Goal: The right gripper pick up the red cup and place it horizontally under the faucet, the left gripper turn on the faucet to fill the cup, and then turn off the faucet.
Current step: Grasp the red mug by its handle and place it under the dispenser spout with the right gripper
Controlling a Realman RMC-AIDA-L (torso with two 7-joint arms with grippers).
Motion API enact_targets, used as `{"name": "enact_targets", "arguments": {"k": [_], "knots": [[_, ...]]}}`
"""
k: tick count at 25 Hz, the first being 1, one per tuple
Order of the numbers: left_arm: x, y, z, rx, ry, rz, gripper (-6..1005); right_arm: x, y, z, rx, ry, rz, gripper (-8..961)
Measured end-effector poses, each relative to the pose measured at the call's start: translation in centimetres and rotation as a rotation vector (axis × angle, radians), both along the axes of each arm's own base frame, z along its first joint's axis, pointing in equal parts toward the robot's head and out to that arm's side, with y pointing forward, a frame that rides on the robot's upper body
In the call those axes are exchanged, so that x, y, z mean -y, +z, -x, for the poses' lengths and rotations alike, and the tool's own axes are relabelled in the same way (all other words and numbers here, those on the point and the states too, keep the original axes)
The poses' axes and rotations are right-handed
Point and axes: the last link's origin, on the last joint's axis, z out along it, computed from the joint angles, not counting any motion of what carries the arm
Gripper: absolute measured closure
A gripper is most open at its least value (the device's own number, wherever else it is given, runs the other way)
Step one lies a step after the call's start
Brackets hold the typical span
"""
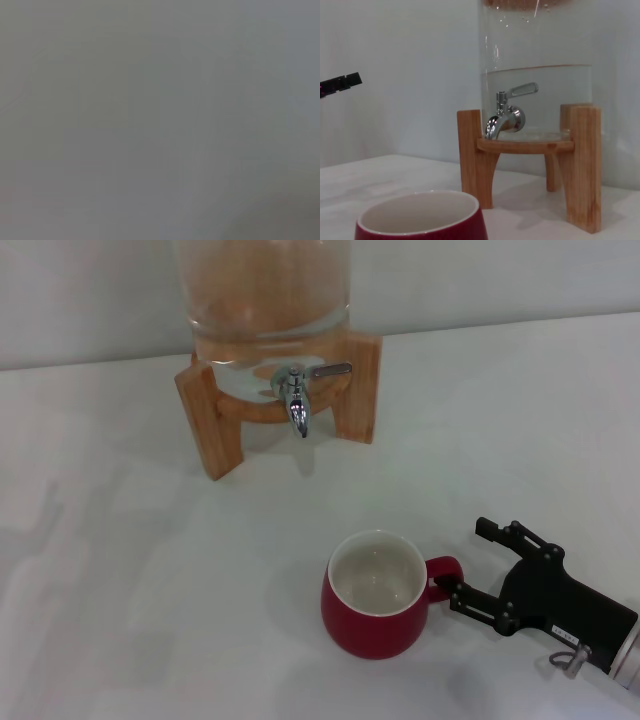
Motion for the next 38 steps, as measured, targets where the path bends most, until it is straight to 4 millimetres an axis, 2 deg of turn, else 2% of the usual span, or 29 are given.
{"name": "enact_targets", "arguments": {"k": [17, 38], "knots": [[-0.03, 0.01, -0.01, 0.000, 0.000, 0.000, 120, -0.85, 0.03, 0.31, 0.006, 0.000, -0.022, 248], [-0.03, 0.02, -0.02, 0.000, -0.001, -0.001, 120, -0.78, -0.03, 0.31, 0.009, 0.003, -0.017, 277]]}}
